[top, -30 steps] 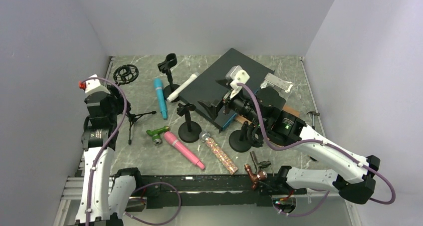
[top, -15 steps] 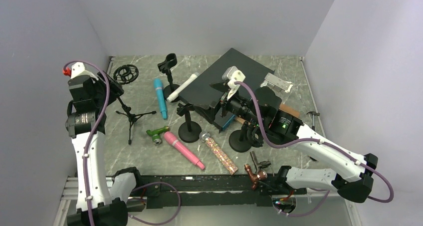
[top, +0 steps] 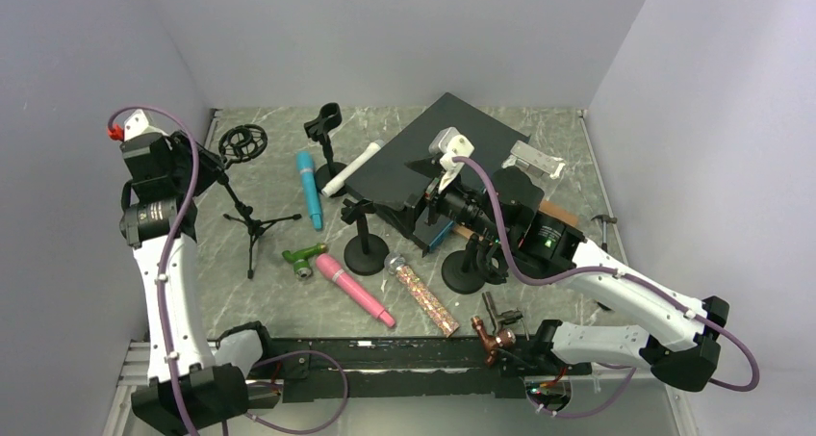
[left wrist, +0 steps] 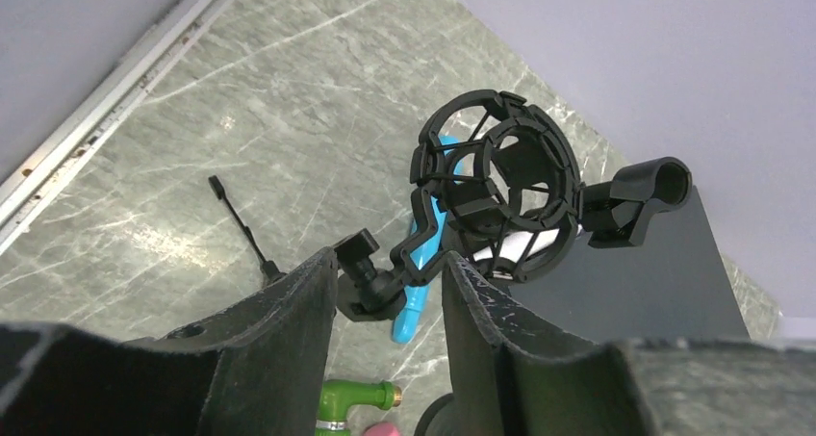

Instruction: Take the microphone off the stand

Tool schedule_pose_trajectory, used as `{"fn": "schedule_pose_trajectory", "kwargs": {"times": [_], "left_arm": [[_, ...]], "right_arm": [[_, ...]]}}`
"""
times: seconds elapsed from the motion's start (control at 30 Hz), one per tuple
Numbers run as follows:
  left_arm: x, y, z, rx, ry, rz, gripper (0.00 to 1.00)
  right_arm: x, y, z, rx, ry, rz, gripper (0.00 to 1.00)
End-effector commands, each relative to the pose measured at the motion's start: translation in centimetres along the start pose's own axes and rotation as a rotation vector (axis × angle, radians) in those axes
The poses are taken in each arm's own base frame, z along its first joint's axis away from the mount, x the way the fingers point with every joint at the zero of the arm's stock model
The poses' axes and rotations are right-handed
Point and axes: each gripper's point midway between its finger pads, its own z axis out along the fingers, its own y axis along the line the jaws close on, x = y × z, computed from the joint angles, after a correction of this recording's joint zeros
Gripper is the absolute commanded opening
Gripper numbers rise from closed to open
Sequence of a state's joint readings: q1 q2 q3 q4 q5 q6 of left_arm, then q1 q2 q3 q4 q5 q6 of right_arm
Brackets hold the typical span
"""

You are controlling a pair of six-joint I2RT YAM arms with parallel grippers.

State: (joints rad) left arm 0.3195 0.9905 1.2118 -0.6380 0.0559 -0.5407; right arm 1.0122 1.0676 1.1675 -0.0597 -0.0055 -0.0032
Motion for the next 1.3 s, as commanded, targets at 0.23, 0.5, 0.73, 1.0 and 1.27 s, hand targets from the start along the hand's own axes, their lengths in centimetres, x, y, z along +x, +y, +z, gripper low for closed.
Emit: {"fn": "schedule_pose_trajectory", "kwargs": {"times": [0.23,0.5,0.73,1.0,1.27], "left_arm": [[5.8,2.8,1.8,-0.02,0.109,-0.012,0.4],[10.7,7.0,1.8,-0.136,0.174,-0.001,0.37],[10.3,6.3,1.9,-0.118,0.199,0.003,0.43],[4.4,1.8,-0.2,-0.009,0.083,-0.036,0.56],[-0.4,-7.5,-5.8,0.249,0.006,0.138,0.56]], "right_arm": [[-2.9,0.0,-0.1,-0.002,-0.087,-0.014,0.98],[-2.7,0.3,0.2,-0.015,-0.081,-0.007,0.98],[-2.9,0.3,0.3,-0.017,-0.096,-0.006,0.98],[-3.3,-0.5,-0.4,0.03,-0.053,0.016,0.99],[-2.2,-8.0,-7.7,0.526,0.069,0.152,1.0]]}}
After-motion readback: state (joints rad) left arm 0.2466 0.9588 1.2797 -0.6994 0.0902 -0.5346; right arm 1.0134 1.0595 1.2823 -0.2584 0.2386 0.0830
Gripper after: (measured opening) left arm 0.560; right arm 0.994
